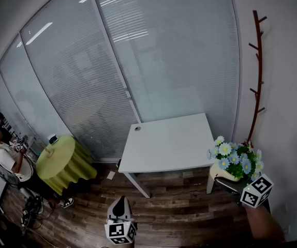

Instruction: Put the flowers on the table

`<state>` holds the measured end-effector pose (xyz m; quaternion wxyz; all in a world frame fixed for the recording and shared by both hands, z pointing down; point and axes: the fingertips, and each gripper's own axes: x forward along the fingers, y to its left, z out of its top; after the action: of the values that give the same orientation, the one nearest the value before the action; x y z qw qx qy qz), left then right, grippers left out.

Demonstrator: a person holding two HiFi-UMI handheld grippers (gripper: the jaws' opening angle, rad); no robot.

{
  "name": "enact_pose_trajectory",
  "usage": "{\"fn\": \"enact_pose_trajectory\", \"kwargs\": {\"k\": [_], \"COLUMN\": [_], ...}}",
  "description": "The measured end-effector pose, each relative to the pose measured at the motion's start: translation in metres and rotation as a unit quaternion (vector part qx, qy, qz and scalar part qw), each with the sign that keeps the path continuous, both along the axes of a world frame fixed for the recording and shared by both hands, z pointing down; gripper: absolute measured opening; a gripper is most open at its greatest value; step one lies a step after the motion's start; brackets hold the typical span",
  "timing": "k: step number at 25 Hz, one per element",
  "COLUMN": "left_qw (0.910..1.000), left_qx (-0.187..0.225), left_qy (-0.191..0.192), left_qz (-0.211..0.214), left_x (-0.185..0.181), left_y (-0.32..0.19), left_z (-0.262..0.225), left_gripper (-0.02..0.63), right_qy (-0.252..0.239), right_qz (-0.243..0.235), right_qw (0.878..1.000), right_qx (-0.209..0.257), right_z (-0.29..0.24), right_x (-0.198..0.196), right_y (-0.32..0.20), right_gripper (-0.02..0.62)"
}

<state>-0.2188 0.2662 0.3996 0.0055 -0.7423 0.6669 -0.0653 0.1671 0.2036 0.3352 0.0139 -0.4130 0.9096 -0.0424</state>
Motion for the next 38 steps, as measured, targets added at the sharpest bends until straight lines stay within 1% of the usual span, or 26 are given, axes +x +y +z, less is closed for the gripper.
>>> {"fn": "enact_pose_trajectory", "kwargs": {"k": [8,13,18,22,25,27,29,33,35,38], "left_qw": [0.9999,0.9998,0.9998,0.9998,0.9997,0.9997,0.9997,0.9996,0.9996,0.9994], "left_qx": [0.009,0.010,0.011,0.008,0.005,0.006,0.005,0.002,0.003,0.007], "left_qy": [-0.011,-0.015,-0.017,-0.010,-0.015,-0.014,-0.014,-0.024,-0.023,-0.017], "left_qz": [0.007,0.005,0.008,0.013,0.019,0.017,0.017,0.017,0.018,0.030], "left_x": [0.024,0.033,0.045,0.070,0.087,0.093,0.094,0.083,0.078,0.076], "left_y": [0.002,0.000,-0.011,-0.023,-0.022,-0.024,-0.027,-0.039,-0.052,-0.078], "left_z": [-0.010,-0.013,-0.016,-0.010,0.001,0.004,0.005,0.006,0.005,0.013], "left_gripper": [0.004,0.004,0.004,0.004,0.003,0.005,0.005,0.004,0.005,0.003], "right_qy": [-0.006,-0.026,-0.027,-0.031,-0.035,-0.026,-0.016,-0.022,-0.019,-0.014], "right_qz": [-0.014,-0.035,-0.030,-0.027,-0.029,-0.027,-0.025,-0.029,-0.024,-0.008], "right_qw": [1.000,0.999,0.999,0.999,0.999,0.999,0.999,0.999,0.999,1.000], "right_qx": [0.014,0.018,0.025,0.026,0.030,0.036,0.036,0.019,0.018,0.013], "right_z": [-0.006,-0.011,-0.012,-0.011,-0.011,-0.010,-0.006,0.003,0.008,0.016], "right_x": [0.002,0.003,0.010,0.025,0.032,0.034,0.034,0.028,0.025,0.027], "right_y": [-0.001,0.001,-0.004,-0.015,-0.019,-0.023,-0.027,-0.034,-0.041,-0.059], "right_gripper": [0.541,0.541,0.541,0.543,0.542,0.543,0.543,0.543,0.543,0.542]}}
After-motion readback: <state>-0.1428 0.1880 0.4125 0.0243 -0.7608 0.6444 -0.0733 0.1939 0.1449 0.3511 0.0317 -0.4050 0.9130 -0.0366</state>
